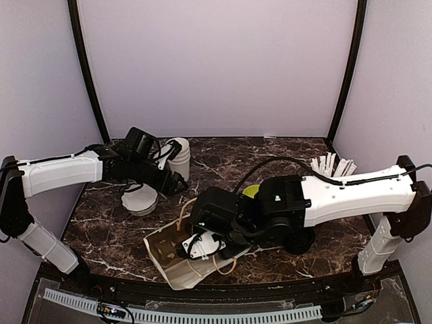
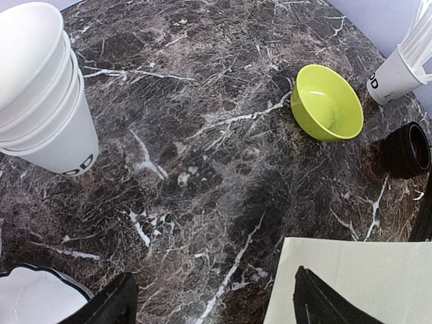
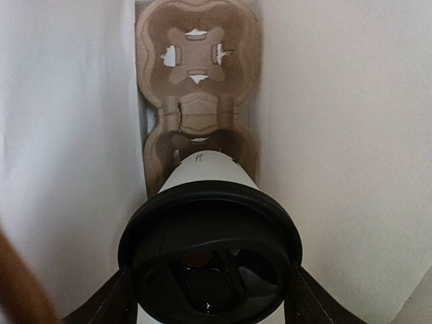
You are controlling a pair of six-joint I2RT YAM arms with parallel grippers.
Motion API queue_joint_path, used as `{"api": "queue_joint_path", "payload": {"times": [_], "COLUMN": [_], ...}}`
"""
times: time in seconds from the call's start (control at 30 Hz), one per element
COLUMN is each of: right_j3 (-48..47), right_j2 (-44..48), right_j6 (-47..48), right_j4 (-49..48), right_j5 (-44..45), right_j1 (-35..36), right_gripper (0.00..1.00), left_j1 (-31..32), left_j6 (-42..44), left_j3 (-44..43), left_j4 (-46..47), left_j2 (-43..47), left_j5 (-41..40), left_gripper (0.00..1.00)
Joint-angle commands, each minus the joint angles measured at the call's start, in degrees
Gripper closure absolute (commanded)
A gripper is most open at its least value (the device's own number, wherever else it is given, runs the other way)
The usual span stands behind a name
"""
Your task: Pack the takeout coffee
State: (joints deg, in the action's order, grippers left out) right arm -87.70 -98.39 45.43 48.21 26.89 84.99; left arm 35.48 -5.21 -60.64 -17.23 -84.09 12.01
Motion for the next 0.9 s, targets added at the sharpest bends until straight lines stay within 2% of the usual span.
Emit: {"api": "queue_joint_path", "payload": {"times": [0.0, 0.43, 0.87], "right_j3": [0.69, 4.02, 4.09], "right_j2": [0.53, -0.75, -1.27], "right_j6": [0.28, 1.24, 0.66], "right_j4": [-5.4, -10.91, -8.0], "right_j5": [3.38, 3.45, -0.25], "right_j1": [0.22, -1.91, -2.29], "right_gripper": [0.53, 0.53, 0.52], "left_j1": [-0.34, -0.26, -0.15], "left_j6": [0.78, 1.11, 1.54], "left_j3": [-0.31, 1.56, 1.68], "left_j4": [-0.35, -0.96, -0.83], "left_j2": [-0.29, -0.4, -0.4], "left_j5": [2.78, 7.88, 8.37], "left_gripper": [0.18, 0.2, 0.21]}}
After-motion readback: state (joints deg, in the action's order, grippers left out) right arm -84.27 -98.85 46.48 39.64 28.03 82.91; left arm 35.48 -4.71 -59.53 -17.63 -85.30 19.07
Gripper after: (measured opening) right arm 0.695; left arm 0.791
